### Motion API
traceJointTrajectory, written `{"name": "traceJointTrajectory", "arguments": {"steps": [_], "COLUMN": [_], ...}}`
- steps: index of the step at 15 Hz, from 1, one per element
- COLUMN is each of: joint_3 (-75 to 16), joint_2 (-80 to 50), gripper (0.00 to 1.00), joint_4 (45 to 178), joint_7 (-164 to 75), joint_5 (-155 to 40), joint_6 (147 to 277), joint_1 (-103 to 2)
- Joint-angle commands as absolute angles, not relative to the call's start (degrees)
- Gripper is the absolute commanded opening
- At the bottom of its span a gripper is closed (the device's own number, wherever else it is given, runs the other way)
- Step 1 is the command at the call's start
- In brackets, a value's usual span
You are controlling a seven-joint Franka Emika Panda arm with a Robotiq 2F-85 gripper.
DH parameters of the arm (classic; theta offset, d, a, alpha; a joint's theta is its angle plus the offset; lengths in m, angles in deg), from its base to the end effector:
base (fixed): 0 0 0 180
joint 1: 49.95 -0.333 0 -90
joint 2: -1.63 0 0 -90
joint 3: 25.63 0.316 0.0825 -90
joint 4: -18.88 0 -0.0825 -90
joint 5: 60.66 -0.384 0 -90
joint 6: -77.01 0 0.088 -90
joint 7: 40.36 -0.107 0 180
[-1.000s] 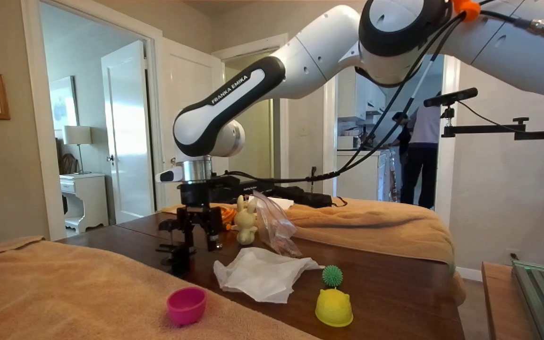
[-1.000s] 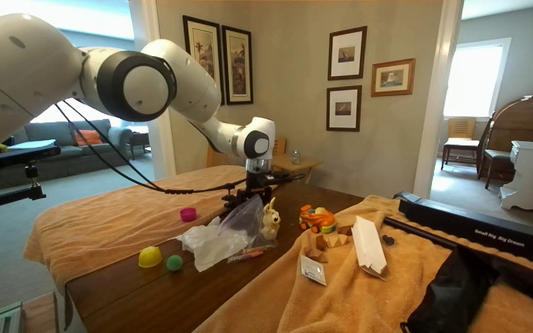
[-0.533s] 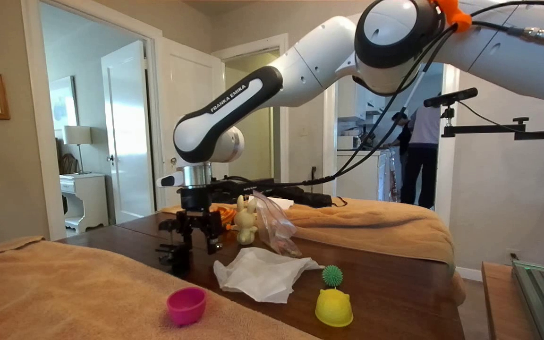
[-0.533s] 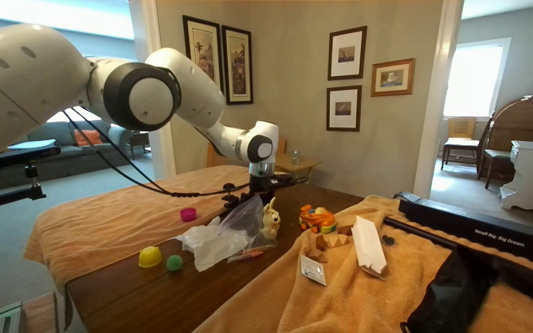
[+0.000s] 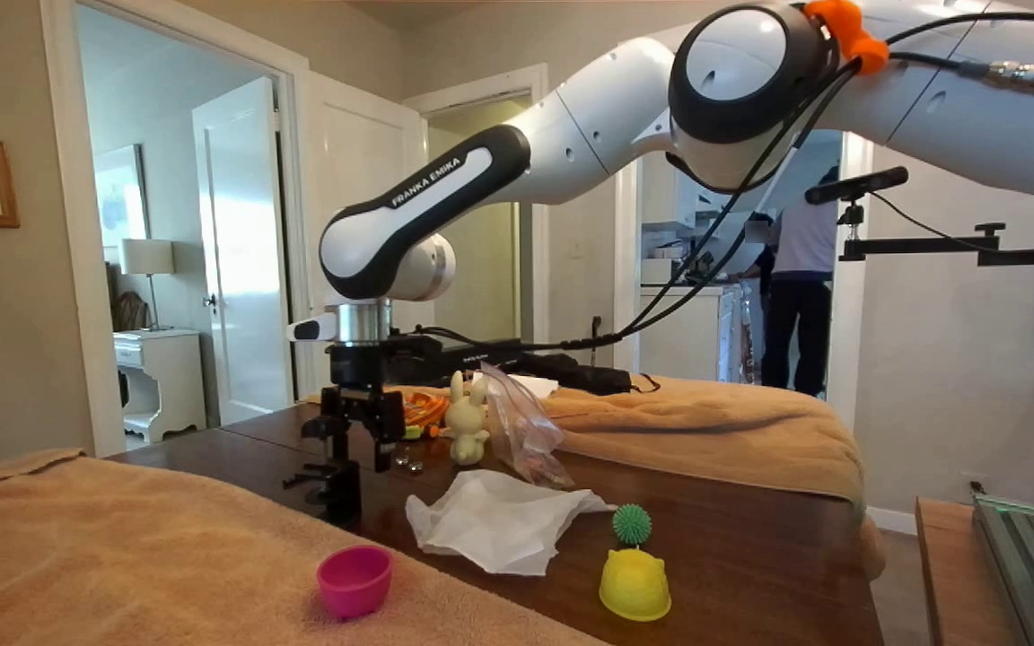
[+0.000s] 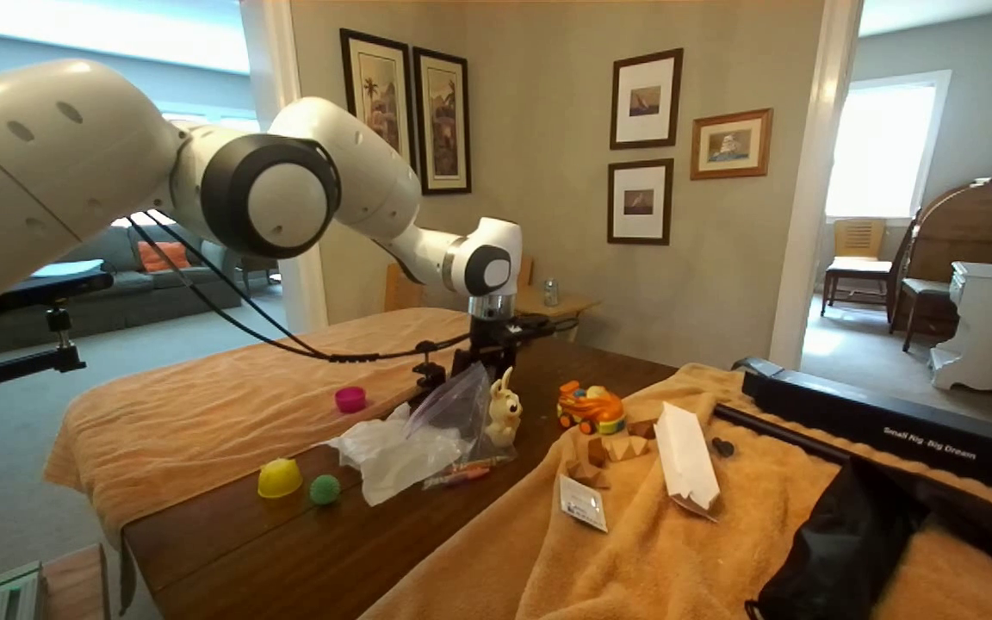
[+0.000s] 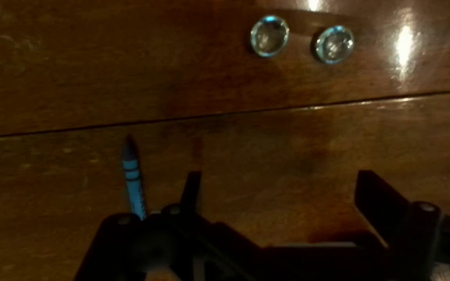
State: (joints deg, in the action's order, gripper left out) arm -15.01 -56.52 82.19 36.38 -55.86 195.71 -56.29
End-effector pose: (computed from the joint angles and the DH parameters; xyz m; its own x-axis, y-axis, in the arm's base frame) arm 0.7462 0.1763 0.1957 -0.0206 0.9970 0.0749 0.9983 0.0246 -0.0536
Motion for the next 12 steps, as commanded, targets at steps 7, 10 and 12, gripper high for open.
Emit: {"name": "traceJointTrajectory", "arguments": {"steps": [7, 10, 12], "joint_3": [-18.43, -21.51, -23.71], "joint_2": [-55.05, -55.86, -56.28], "gripper": [1.0, 1.0, 1.0], "joint_4": [70.74, 68.21, 67.09], "joint_7": [10.38, 1.17, -5.01], "joint_5": [-55.77, -54.93, -54.66], "joint_6": [196.27, 195.83, 194.91], "joint_1": [-60.79, -62.44, -63.5]}}
